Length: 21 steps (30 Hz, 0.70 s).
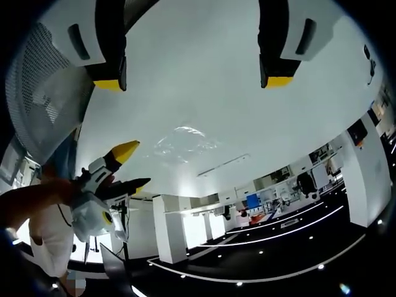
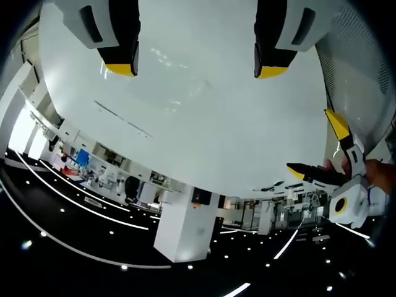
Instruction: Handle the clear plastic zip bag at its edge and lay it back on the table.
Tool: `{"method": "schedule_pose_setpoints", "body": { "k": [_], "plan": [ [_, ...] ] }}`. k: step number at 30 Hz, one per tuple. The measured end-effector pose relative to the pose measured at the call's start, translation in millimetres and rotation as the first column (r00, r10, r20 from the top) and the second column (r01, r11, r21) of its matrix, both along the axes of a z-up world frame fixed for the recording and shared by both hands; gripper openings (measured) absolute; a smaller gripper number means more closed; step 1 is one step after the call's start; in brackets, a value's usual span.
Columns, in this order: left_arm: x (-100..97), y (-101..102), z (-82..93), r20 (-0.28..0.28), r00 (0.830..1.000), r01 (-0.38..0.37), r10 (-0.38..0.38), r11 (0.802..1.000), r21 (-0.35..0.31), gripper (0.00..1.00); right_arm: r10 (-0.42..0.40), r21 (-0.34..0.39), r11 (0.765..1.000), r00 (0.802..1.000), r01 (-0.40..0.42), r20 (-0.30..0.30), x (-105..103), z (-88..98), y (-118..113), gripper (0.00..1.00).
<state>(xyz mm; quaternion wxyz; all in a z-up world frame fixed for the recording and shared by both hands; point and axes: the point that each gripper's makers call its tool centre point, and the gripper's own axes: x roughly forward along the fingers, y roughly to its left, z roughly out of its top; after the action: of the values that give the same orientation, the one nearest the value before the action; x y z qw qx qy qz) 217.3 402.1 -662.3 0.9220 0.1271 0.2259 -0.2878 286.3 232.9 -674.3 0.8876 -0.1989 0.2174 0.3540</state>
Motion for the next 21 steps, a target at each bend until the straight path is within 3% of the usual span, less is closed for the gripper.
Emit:
{"method": "schedule_pose_setpoints", "body": {
  "k": [21],
  "plan": [
    [-2.5,-1.1,-6.0,-0.02,1.0,0.018,-0.018,1.0,0.006,0.88,-0.015,0.02,1.0,0.999,0.015,-0.039,12.5,-11.3,4.3,0.73]
  ]
}}
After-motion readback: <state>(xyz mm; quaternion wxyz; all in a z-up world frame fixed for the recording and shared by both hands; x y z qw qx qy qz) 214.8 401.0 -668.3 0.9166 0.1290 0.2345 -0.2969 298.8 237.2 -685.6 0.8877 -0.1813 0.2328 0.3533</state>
